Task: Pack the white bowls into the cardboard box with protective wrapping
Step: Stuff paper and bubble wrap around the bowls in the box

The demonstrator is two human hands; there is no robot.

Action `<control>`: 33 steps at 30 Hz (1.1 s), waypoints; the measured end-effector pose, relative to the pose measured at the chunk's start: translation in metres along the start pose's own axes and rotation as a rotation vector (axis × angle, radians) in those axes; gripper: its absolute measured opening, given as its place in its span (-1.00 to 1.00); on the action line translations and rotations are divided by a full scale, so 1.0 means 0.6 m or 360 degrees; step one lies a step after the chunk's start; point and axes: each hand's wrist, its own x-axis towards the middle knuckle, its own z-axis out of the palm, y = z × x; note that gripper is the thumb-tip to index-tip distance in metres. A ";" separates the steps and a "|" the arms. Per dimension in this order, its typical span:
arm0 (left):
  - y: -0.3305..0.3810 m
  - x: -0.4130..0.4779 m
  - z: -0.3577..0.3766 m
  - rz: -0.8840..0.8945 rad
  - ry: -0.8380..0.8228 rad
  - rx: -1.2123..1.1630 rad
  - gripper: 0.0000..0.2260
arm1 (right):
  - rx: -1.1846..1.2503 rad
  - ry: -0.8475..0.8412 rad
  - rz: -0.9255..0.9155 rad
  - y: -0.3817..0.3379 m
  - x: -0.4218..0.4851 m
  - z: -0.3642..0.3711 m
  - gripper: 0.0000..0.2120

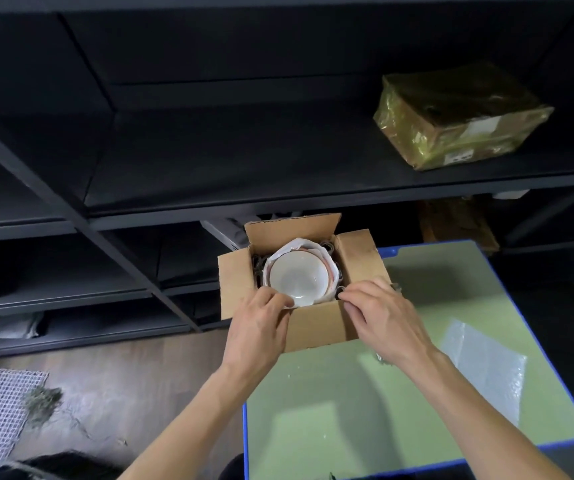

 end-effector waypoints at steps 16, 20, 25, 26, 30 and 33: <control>0.195 -0.032 0.127 0.0057 -0.0362 -0.0189 -0.84 | 0.0185 -0.0419 0.0195 0.160 -0.119 -0.031 -0.83; 0.228 -0.038 0.186 0.0009 -0.0578 -0.0148 -0.82 | 0.0191 -0.0575 0.0356 0.219 -0.170 -0.035 -0.82; 0.247 -0.034 0.228 -0.0107 -0.0731 -0.0022 -0.73 | 0.0216 -0.0743 0.0406 0.265 -0.186 -0.024 -0.76; 0.248 -0.032 0.232 -0.0135 -0.0737 -0.0010 -0.72 | 0.0220 -0.0766 0.0395 0.269 -0.182 -0.019 -0.73; 0.244 -0.030 0.242 -0.0243 -0.0726 0.0029 -0.71 | 0.0197 -0.0827 0.0327 0.277 -0.147 0.011 -0.53; 0.241 -0.036 0.244 -0.0317 -0.0716 0.0036 -0.70 | 0.0132 -0.0920 0.0278 0.272 -0.110 0.041 -0.41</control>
